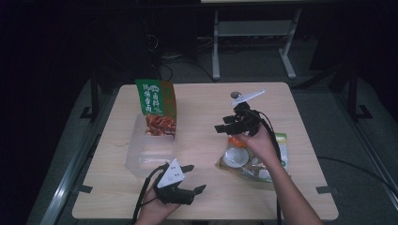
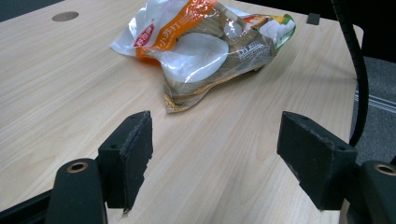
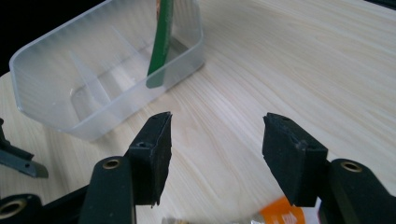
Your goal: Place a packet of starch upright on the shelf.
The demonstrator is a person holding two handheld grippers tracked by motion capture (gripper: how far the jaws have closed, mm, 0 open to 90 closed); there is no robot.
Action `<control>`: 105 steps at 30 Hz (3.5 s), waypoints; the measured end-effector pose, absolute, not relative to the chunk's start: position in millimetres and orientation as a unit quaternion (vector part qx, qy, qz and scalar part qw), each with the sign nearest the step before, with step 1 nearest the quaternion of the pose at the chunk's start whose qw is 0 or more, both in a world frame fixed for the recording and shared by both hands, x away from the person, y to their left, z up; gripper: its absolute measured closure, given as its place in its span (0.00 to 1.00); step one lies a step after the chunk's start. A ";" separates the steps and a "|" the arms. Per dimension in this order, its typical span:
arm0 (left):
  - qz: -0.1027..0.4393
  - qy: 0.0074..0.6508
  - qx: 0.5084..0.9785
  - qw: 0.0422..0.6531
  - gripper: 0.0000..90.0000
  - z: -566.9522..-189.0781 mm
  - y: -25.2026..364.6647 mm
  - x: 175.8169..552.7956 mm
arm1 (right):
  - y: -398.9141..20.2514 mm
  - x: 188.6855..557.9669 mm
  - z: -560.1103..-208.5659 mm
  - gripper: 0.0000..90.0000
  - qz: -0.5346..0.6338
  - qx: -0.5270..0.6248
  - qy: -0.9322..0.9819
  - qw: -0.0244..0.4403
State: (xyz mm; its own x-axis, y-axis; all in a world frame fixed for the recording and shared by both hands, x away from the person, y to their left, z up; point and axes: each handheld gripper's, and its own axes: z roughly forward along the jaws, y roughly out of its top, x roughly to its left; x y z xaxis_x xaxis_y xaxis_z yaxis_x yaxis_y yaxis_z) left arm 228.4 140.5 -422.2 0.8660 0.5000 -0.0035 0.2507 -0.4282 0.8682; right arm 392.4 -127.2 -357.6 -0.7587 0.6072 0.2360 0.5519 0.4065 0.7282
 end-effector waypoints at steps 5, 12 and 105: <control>0.130 0.223 0.836 0.485 0.30 -422.0 140.5 228.3 | -140.1 385.6 -359.6 0.46 0.409 0.353 0.841 0.036; 0.132 0.220 0.838 0.481 0.30 -421.3 141.0 228.3 | -161.2 374.1 -363.1 0.45 0.397 0.372 0.838 0.038; 0.047 0.285 0.826 0.485 0.28 -432.8 82.7 295.1 | -204.7 313.1 -393.6 1.00 0.489 0.288 0.822 0.050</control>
State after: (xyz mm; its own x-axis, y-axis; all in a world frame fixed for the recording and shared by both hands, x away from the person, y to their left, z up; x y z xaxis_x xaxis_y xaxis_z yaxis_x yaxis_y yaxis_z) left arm 295.1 82.7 -432.8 0.8329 0.5163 -0.1996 0.4259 -0.3675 0.8267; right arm 313.1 -204.7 -393.6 -0.8292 0.5218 0.2006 0.4248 0.3549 0.8329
